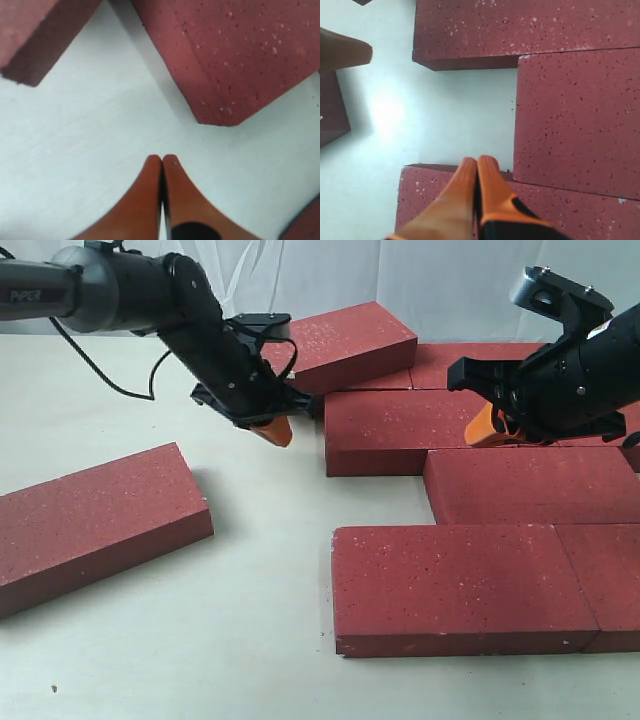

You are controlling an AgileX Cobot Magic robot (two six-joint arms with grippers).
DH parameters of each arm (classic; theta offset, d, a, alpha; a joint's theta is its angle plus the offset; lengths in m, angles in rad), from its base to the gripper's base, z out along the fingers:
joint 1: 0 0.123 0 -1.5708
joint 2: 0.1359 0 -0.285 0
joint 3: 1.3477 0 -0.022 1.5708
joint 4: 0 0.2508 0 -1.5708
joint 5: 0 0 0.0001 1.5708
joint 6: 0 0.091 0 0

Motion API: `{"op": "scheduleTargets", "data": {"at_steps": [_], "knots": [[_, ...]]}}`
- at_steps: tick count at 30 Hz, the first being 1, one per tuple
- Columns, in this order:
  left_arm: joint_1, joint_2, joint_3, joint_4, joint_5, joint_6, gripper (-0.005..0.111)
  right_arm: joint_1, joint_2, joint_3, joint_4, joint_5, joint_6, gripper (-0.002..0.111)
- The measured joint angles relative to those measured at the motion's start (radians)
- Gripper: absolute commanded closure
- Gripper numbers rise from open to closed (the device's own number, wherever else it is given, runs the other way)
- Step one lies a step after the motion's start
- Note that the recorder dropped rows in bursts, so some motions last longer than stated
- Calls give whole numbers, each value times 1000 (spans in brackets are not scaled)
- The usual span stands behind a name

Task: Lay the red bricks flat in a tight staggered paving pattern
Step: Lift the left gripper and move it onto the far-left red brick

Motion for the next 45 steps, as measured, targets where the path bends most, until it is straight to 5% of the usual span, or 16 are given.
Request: {"op": "scheduleTargets", "data": {"at_steps": [13, 26, 45], "knots": [[35, -218, 105, 119, 57, -29, 107, 0, 0, 0, 0, 0, -3, 109], [168, -458, 357, 188, 49, -31, 107, 0, 0, 0, 2, 0, -6, 109], [193, -533, 622, 351, -156, -103, 107, 0, 0, 0, 2, 2, -8, 109]]}}
